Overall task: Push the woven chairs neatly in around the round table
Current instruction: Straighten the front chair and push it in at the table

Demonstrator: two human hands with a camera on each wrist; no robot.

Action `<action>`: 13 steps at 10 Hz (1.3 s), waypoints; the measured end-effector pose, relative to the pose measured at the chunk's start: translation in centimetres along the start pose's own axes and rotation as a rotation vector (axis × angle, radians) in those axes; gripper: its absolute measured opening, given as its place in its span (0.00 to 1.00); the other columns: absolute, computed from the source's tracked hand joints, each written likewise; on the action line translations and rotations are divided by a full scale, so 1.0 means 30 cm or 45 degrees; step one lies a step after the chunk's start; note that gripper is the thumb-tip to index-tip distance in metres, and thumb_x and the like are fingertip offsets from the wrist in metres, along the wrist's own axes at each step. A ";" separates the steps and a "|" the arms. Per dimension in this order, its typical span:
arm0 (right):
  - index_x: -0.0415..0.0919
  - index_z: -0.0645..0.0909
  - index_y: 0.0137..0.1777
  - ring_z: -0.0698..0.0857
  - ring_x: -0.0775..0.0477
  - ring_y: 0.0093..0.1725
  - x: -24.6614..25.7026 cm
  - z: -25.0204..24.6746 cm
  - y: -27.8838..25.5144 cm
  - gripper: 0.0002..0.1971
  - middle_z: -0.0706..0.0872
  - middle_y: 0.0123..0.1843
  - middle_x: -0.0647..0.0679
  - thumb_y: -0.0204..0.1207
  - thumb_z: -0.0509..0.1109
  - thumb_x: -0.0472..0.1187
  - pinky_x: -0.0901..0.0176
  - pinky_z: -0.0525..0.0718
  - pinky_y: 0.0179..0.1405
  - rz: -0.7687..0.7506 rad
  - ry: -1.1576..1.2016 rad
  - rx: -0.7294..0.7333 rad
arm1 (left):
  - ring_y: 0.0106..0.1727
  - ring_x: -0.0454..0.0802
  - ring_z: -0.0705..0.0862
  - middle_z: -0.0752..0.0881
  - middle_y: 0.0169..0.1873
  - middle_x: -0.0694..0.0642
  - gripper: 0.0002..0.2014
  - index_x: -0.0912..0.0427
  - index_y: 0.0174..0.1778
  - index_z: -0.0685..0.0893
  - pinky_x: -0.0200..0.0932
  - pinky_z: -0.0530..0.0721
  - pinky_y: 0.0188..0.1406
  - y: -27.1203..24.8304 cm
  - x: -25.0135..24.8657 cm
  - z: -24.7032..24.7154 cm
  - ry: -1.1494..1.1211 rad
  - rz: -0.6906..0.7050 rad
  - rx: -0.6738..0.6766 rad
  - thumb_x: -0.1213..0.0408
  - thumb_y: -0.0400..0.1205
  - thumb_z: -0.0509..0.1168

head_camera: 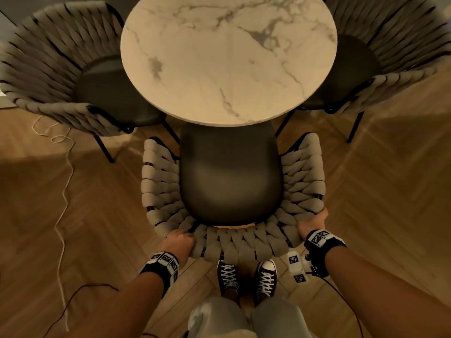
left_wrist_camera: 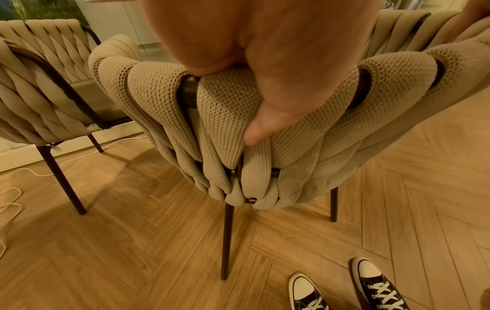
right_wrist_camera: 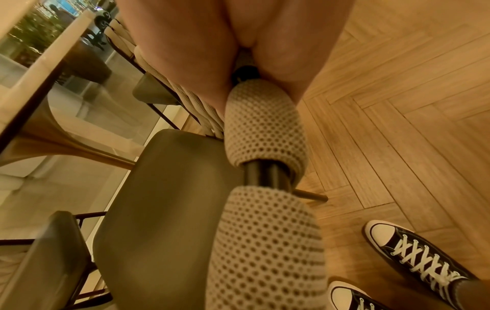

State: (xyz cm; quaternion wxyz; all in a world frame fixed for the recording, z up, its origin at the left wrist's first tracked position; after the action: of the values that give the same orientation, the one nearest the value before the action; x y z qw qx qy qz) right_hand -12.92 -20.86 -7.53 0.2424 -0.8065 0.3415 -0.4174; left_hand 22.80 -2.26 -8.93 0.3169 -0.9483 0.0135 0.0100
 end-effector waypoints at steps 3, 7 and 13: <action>0.48 0.50 0.85 0.75 0.29 0.71 0.018 0.028 0.039 0.39 0.72 0.76 0.34 0.81 0.70 0.42 0.38 0.75 0.68 0.055 0.119 0.023 | 0.75 0.56 0.77 0.87 0.65 0.51 0.16 0.51 0.65 0.86 0.56 0.65 0.84 0.036 0.035 -0.033 0.060 -0.005 -0.015 0.61 0.82 0.63; 0.51 0.49 0.86 0.75 0.29 0.71 0.007 0.052 0.041 0.40 0.71 0.77 0.34 0.81 0.69 0.46 0.34 0.75 0.71 0.083 0.181 0.028 | 0.64 0.55 0.81 0.87 0.60 0.50 0.13 0.50 0.62 0.86 0.53 0.80 0.65 0.039 0.050 -0.002 0.040 -0.050 0.041 0.61 0.83 0.64; 0.45 0.51 0.85 0.76 0.28 0.71 0.017 0.018 0.004 0.38 0.73 0.77 0.31 0.80 0.68 0.40 0.35 0.75 0.72 0.035 -0.049 -0.028 | 0.66 0.57 0.84 0.87 0.64 0.55 0.13 0.54 0.64 0.85 0.55 0.83 0.68 0.028 0.048 0.018 0.023 -0.119 0.224 0.62 0.84 0.66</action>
State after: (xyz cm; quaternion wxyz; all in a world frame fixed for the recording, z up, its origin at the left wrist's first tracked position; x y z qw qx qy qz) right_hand -12.30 -21.27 -7.65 0.2458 -0.8122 0.3522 -0.3947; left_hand 24.20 -2.62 -9.91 0.3989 -0.9165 -0.0271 -0.0144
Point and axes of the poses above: each hand's wrist, its own y-axis towards the middle knuckle, its own z-axis out of the palm, x = y × z, the point moved 10 cm from there along y, towards the middle knuckle
